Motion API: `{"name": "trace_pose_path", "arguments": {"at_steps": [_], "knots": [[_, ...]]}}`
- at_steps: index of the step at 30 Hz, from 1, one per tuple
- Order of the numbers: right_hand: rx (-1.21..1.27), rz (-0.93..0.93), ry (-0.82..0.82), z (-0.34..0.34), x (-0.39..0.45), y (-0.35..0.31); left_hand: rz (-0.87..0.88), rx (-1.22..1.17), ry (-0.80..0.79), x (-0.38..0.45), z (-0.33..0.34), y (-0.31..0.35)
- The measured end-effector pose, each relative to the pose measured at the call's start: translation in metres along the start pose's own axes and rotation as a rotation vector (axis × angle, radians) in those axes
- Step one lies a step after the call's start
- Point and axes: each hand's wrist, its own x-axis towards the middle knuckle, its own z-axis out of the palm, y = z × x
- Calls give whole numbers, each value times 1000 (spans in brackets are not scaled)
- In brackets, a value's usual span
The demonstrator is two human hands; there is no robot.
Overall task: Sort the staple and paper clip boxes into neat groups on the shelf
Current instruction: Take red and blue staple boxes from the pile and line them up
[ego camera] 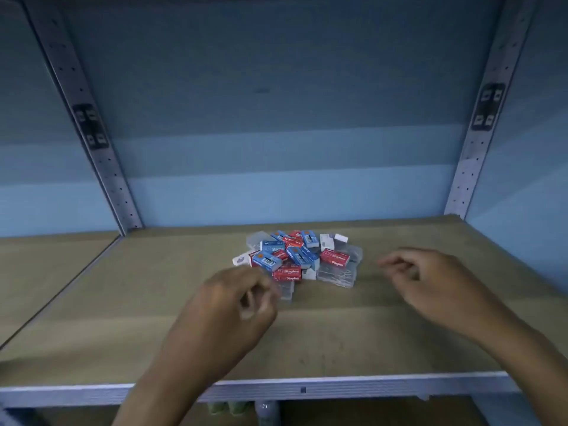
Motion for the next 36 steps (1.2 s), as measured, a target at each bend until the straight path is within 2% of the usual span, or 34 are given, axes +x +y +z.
{"name": "trace_pose_path", "arguments": {"at_steps": [1,3,4,8,15,21,28,36], "knots": [[10,-10,4,8,14,0,69,22,5,16,9,-5],[31,24,-25,24,35,-3,99,102,0,40,26,-12],[17,36,-56,33,43,-5,82,118,-12,51,34,-15],[-11,30,-8,60,62,5,49,154,17,58,63,-43],[-32,53,42,86,78,5,-31,339,-171,59,77,-63],[-78,76,43,90,81,-3,-34,381,-201,58,73,-66],[-71,92,26,90,80,-4,0,433,-198,56,75,-67],[209,82,47,77,71,0,72,376,-57,56,67,-60]]}}
